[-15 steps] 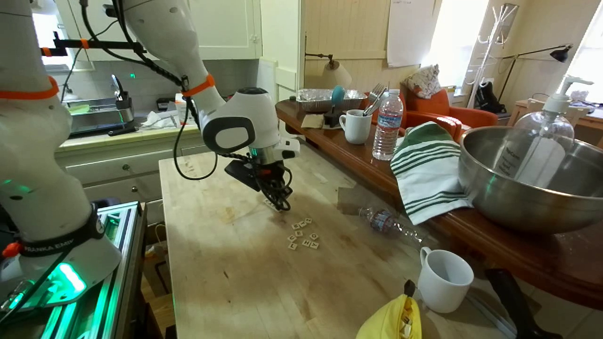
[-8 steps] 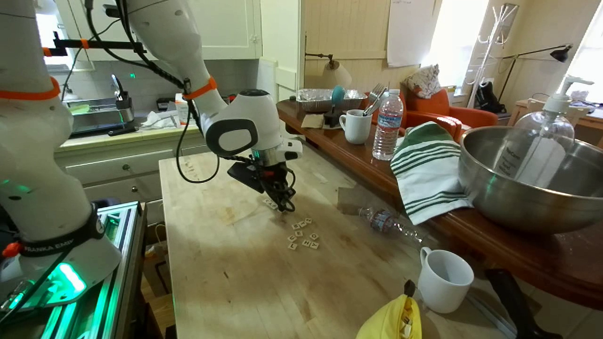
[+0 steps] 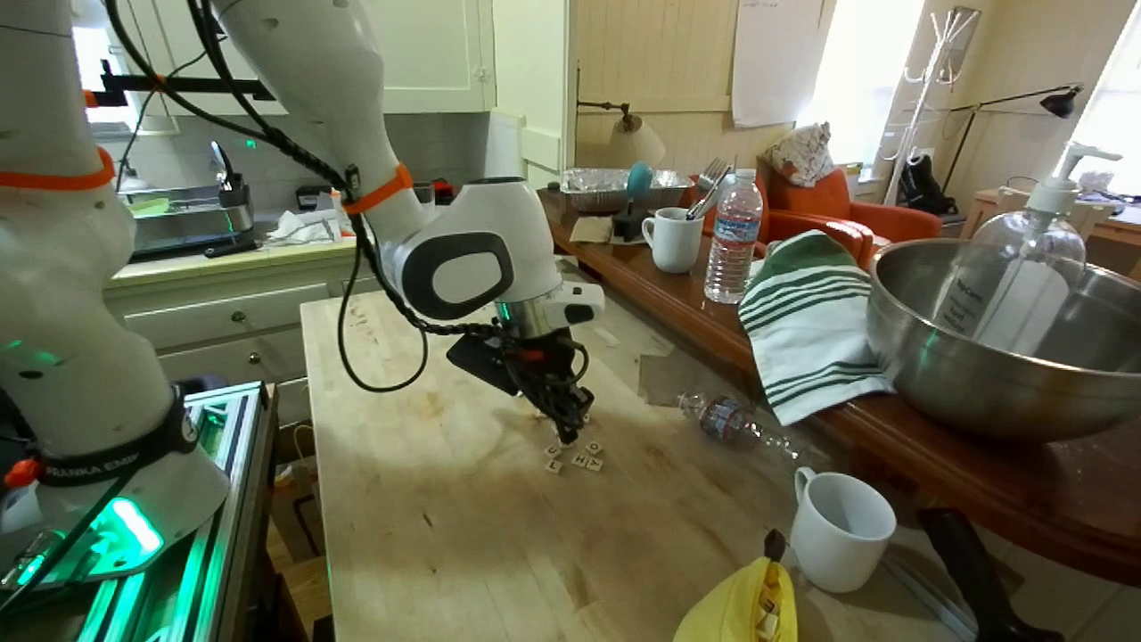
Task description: Push the last word tile in the sequence to the right
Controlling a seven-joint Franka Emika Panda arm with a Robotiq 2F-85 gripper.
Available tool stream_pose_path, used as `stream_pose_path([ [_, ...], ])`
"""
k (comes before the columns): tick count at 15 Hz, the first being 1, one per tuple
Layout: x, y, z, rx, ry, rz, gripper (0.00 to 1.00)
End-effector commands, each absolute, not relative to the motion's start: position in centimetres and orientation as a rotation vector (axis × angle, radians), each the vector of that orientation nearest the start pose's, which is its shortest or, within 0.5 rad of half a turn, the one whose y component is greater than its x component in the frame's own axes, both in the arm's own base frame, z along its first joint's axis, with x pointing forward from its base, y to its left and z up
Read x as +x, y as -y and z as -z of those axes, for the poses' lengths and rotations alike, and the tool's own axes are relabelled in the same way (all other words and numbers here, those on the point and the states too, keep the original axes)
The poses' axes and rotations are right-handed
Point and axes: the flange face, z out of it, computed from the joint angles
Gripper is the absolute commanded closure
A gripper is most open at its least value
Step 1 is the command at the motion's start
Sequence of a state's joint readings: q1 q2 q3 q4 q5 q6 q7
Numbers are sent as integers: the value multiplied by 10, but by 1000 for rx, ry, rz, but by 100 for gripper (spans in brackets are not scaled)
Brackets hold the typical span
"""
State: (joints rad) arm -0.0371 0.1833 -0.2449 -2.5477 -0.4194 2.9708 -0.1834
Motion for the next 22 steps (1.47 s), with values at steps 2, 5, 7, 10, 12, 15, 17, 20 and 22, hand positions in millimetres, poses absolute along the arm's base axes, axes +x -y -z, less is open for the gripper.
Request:
stream_pose_path([
  [2, 465, 98, -231, -3295, 478, 315, 100],
  [5, 463, 71, -231, -3241, 483, 308, 100],
  [7, 464, 52, -225, -3208, 460, 282, 100],
  [10, 467, 34, -219, -3179, 439, 249, 100],
  [12, 468, 31, -214, -3176, 427, 229, 100],
  [15, 467, 34, -212, -3177, 414, 208, 100],
  [17, 467, 37, -215, -3179, 403, 218, 100],
  [20, 466, 41, -218, -3184, 392, 229, 100],
  [22, 467, 45, -214, -3185, 381, 220, 100],
])
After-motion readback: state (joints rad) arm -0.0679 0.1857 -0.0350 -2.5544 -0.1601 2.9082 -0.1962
